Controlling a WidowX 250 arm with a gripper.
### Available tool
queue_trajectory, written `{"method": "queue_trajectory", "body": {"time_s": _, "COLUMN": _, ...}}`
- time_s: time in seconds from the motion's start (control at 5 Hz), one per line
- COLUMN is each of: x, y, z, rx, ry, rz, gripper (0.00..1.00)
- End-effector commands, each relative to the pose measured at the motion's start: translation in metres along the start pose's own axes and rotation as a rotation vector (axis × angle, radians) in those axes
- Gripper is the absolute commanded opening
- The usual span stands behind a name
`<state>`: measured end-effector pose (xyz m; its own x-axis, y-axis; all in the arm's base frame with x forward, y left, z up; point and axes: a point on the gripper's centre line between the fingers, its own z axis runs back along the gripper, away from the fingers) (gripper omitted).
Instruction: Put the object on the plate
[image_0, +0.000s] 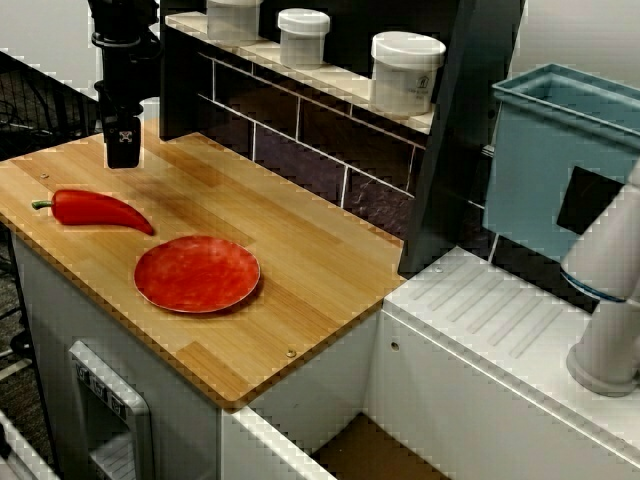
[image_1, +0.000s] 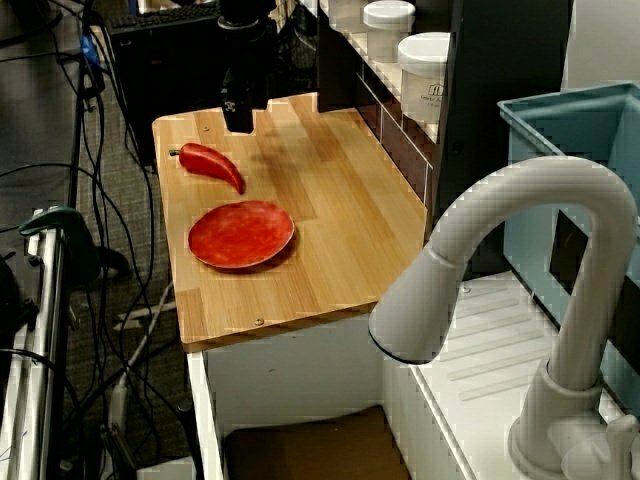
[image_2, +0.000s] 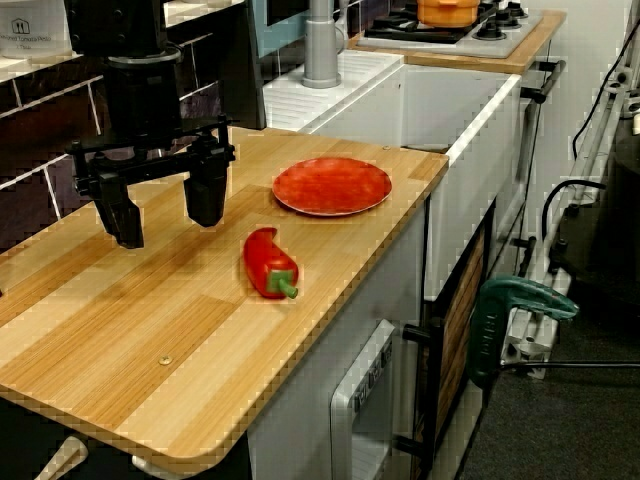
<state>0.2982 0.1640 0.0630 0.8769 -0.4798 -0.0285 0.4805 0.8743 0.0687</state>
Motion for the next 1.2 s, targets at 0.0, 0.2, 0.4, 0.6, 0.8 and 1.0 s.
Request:
{"method": "queue_trajectory", "body": {"time_s": 0.0, "x": 0.0, "y": 0.0, "z": 0.0, "rx": 0.0, "ry": 0.0, "rz": 0.0, "gripper": 1.0}}
{"method": "queue_trajectory", "body": {"time_s": 0.2, "x": -0.014, "y": -0.014, "z": 0.018, "rx": 0.012, "ry": -0.047, "rz": -0.048, "gripper": 1.0}}
{"method": "queue_trajectory", "body": {"time_s": 0.4, "x": -0.023, "y": -0.017, "z": 0.026, "rx": -0.004, "ry": -0.095, "rz": -0.051, "gripper": 1.0}}
{"method": "queue_trajectory", "body": {"time_s": 0.6, "x": -0.027, "y": -0.022, "z": 0.031, "rx": 0.004, "ry": -0.116, "rz": -0.041, "gripper": 1.0}}
{"method": "queue_trajectory", "body": {"time_s": 0.8, "x": -0.029, "y": -0.027, "z": 0.026, "rx": 0.002, "ry": -0.124, "rz": -0.031, "gripper": 1.0}}
{"method": "queue_trajectory", "body": {"time_s": 1.0, "x": -0.028, "y": -0.04, "z": 0.019, "rx": 0.011, "ry": -0.126, "rz": -0.054, "gripper": 1.0}}
